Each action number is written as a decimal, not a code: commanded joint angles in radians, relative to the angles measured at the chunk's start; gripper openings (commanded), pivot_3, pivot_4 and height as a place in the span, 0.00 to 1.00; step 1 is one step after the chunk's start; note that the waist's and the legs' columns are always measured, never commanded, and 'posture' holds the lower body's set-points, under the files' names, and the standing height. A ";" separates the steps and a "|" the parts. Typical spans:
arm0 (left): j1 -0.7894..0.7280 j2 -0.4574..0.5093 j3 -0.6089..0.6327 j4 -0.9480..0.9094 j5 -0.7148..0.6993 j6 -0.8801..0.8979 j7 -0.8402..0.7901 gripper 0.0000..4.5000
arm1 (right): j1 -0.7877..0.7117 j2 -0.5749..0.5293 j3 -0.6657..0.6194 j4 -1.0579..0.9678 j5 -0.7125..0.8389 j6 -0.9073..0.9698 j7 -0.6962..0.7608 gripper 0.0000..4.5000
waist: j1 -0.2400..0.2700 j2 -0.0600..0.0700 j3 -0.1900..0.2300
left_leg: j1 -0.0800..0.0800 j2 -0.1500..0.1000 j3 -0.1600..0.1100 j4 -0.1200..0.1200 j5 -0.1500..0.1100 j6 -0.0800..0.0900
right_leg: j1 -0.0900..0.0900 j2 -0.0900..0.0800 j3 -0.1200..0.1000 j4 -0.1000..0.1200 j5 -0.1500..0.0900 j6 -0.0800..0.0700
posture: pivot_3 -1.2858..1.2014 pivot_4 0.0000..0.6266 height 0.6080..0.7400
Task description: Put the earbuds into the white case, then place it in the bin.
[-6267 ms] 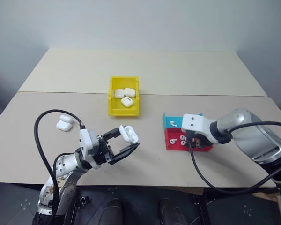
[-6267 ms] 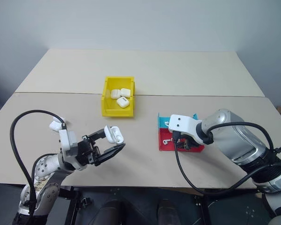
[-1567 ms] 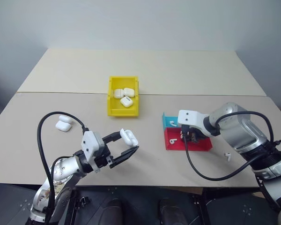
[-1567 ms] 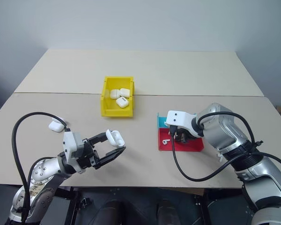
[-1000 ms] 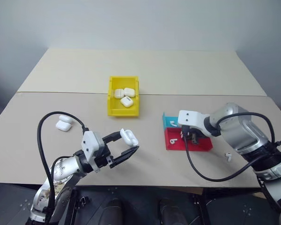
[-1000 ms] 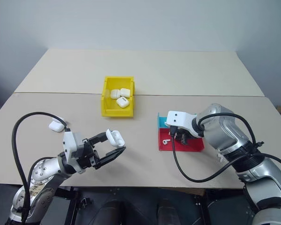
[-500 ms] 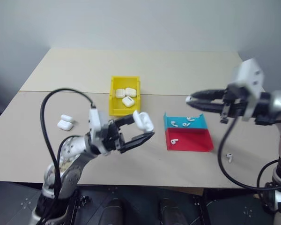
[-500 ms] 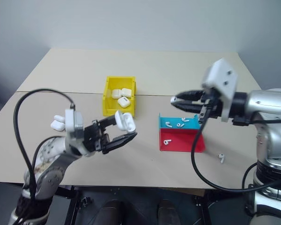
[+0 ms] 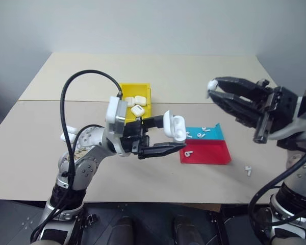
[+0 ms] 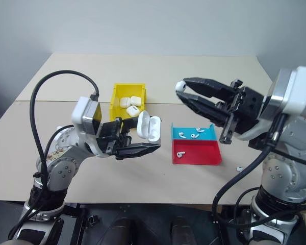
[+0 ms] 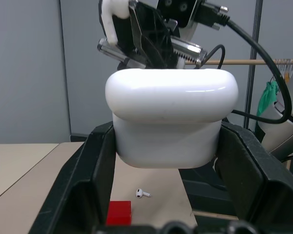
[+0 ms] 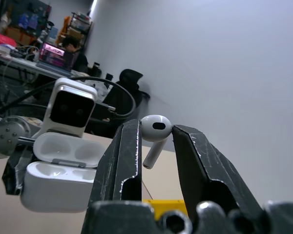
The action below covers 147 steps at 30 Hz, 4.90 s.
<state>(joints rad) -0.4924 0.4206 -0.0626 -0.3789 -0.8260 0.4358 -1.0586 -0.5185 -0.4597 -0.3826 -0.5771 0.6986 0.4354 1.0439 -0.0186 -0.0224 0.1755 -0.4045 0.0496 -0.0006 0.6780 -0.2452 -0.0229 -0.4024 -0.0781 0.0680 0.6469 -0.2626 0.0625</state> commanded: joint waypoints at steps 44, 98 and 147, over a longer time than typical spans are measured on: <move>0.037 -0.016 0.007 -0.040 0.065 -0.057 -0.022 0.62 | 0.069 -0.060 0.321 0.122 -0.041 -0.316 0.090 0.69 | 0.003 0.000 0.000 | 0.000 0.000 0.000 0.000 0.000 0.000 | 0.000 0.000 0.000 0.000 0.000 0.000 | 0.52 0.24 1.00; 0.360 0.112 0.026 -0.096 0.240 -0.254 0.008 0.62 | -0.750 -0.061 0.903 1.396 -0.940 -0.064 0.331 0.47 | -0.021 0.002 0.001 | -0.001 0.001 0.002 -0.002 0.000 0.000 | -0.004 0.000 0.000 0.001 0.000 -0.001 | 0.52 0.24 1.00; 0.372 0.113 0.027 -0.087 0.261 -0.278 0.010 0.62 | -0.699 -0.011 0.903 1.394 -0.987 0.008 0.264 0.28 | -0.024 0.002 0.001 | -0.001 0.001 0.002 -0.001 0.000 0.000 | -0.004 0.000 0.000 0.001 0.000 -0.001 | 0.52 0.24 1.00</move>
<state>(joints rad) -0.1191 0.5365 -0.0426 -0.4453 -0.5532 0.1785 -1.0499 -1.2096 -0.4671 0.5366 0.8270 -0.2801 0.4546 1.3082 -0.0425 -0.0205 0.1767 -0.4056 0.0505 0.0013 0.6765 -0.2454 -0.0228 -0.4064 -0.0782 0.0684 0.6477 -0.2626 0.0612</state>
